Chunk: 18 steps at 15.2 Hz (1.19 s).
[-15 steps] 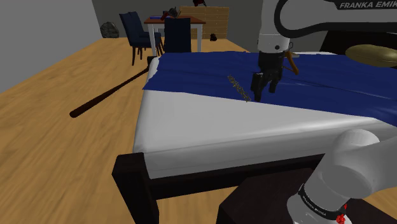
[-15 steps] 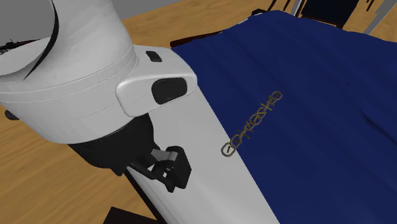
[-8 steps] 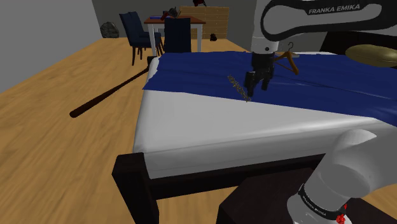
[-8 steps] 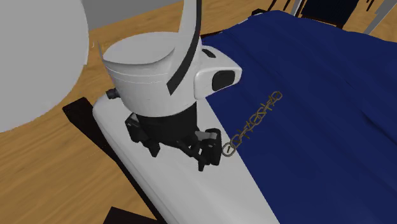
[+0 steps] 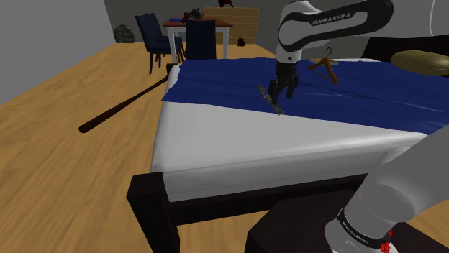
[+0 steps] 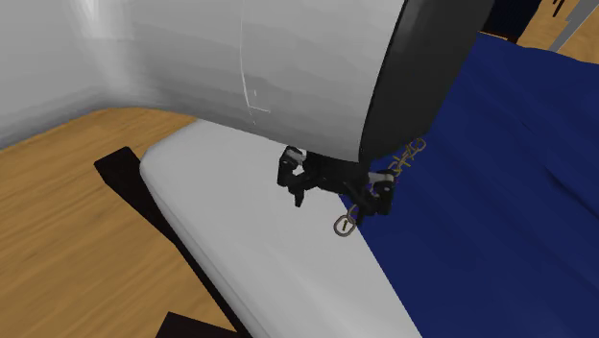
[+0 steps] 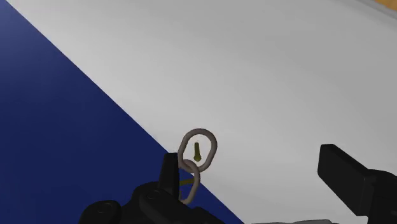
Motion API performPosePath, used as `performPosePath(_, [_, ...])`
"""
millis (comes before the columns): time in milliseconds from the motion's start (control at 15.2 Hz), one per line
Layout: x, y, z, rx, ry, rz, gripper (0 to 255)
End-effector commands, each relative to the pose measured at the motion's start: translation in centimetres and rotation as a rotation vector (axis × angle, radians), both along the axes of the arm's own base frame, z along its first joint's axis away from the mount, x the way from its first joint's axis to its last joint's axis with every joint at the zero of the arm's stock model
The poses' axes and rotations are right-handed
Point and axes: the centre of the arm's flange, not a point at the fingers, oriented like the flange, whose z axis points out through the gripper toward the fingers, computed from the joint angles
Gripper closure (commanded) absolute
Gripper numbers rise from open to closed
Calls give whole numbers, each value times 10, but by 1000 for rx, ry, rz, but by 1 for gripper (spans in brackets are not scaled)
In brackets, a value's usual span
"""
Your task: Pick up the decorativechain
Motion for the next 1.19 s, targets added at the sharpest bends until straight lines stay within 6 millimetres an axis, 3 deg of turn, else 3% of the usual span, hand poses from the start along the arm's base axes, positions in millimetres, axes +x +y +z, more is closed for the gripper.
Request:
performPosePath(0, [18,-17,-9,5,-5,-9,0])
performPosePath(528, [90,-87,-42,26,-22,-44,0])
performPosePath(1122, [92,-89,-82,27,-23,-45,0])
